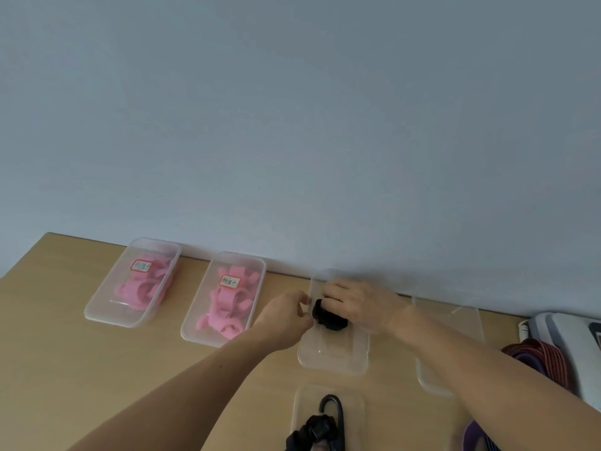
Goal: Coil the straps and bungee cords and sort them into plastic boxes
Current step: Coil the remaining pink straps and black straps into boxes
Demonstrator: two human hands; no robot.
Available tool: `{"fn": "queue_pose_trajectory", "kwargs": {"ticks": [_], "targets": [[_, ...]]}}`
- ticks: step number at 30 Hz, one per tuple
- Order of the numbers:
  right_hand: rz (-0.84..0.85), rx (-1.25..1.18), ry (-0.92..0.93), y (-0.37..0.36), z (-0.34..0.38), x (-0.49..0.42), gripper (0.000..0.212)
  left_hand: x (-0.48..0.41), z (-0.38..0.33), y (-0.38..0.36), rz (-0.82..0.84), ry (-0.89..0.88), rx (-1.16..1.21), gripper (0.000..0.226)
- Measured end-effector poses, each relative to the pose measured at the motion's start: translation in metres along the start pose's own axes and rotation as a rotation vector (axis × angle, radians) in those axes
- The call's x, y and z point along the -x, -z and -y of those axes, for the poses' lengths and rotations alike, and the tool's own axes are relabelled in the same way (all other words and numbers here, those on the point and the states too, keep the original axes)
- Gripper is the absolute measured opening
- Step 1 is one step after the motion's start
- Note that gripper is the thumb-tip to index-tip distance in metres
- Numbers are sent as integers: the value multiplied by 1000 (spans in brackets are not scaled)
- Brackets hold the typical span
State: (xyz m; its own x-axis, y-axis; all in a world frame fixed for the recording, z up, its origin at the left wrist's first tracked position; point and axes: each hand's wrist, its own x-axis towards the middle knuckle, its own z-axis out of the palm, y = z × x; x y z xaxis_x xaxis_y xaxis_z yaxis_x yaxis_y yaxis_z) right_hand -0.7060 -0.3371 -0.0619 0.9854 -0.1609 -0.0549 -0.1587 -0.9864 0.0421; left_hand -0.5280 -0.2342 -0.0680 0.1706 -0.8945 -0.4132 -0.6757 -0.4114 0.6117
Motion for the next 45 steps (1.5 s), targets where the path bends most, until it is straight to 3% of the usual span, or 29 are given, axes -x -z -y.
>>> {"fn": "queue_pose_trajectory", "kwargs": {"ticks": [2, 10, 17, 21, 24, 29, 33, 36, 38, 42, 45], "targets": [[-44, 9, 19, -3, -2, 1, 25, -1, -1, 2, 14, -9, -15, 40], [-83, 70, -284, -6, 20, -8, 38, 4, -6, 0, -34, 4, -22, 41], [-81, -315, -470, -17, 16, 2, 47, 6, -5, -6, -90, 0, -48, 59], [-128, -508, -569, -16, 9, 6, 58, 4, -7, -9, -240, -141, -299, 73], [-139, -434, -563, -14, 15, 7, 58, 1, -8, -12, -297, -294, -525, 62], [-251, -267, -481, -20, 28, 15, 56, -2, -8, -17, -286, -406, -699, 50], [-254, -237, -513, -23, 30, 23, 58, 3, -7, -16, -395, -464, -628, 74], [-240, -211, -546, -22, 32, 25, 57, 3, -3, -18, -452, -547, -604, 63], [-259, -216, -597, -21, 33, 25, 56, 2, -1, -20, -430, -554, -637, 47], [-239, -201, -647, -20, 37, 24, 55, -5, 6, -25, -203, -441, -716, 53], [-219, -173, -665, -20, 38, 23, 52, -9, 7, -28, -170, -411, -763, 55]]}}
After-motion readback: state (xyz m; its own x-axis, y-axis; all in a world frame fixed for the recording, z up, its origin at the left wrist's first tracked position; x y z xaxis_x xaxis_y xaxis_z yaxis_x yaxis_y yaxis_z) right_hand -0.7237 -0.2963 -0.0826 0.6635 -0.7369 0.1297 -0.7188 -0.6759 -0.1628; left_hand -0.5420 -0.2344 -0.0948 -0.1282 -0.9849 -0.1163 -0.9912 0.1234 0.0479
